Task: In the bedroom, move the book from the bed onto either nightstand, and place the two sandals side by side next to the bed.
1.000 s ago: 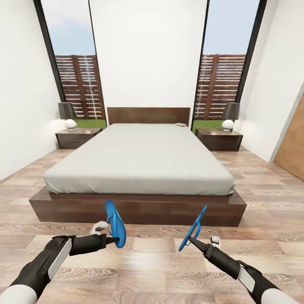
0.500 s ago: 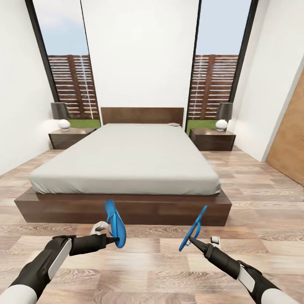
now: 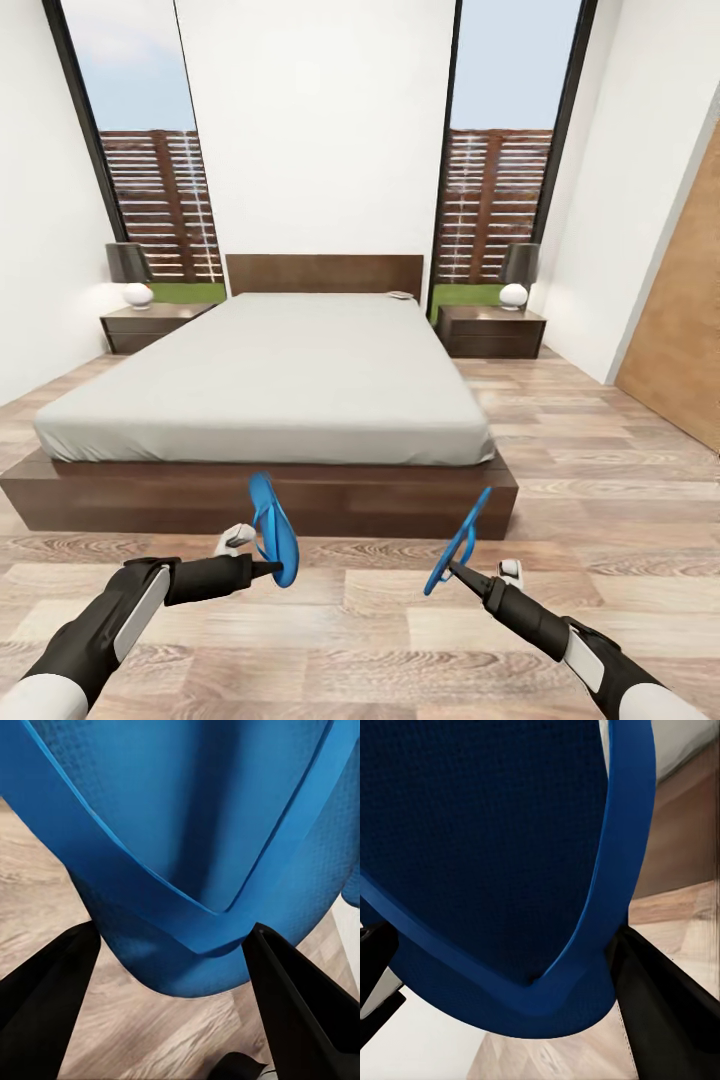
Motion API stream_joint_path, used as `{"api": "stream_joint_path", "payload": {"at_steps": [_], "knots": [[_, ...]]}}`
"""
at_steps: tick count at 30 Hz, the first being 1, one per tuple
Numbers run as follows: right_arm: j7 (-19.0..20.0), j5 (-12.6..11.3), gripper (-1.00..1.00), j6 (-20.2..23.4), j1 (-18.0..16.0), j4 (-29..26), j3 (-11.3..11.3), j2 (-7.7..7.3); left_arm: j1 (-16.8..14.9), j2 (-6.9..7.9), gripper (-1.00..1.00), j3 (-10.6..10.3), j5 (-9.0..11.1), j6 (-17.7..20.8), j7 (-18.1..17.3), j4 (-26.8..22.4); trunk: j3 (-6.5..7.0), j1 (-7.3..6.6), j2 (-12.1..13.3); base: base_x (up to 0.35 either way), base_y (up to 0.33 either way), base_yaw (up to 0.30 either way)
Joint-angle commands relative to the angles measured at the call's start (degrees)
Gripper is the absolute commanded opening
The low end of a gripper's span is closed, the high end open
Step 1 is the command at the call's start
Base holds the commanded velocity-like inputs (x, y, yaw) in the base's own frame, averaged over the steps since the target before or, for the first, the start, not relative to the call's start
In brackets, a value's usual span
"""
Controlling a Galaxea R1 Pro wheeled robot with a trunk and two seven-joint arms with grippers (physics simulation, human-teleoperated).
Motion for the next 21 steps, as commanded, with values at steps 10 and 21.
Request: {"api": "stream_joint_path", "payload": {"at_steps": [10, 21], "knots": [[0.3, -0.2, -1.00, 0.7, 0.0, 0.0, -0.3, 0.06, 0.0, 0.05, -1.00, -0.1, 0.4, 0.3, 0.0, 0.0, -0.06, 0.00, 0.0, 0.125, -0.310, 0.000], [0.3, -0.1, -1.00, 0.7, 0.0, 0.0, -0.2, 0.08, 0.0, -0.15, -1.00, -0.1, 0.4, 0.3, 0.1, 0.0, -0.06, 0.00, 0.0, 0.126, -0.310, 0.000]]}}
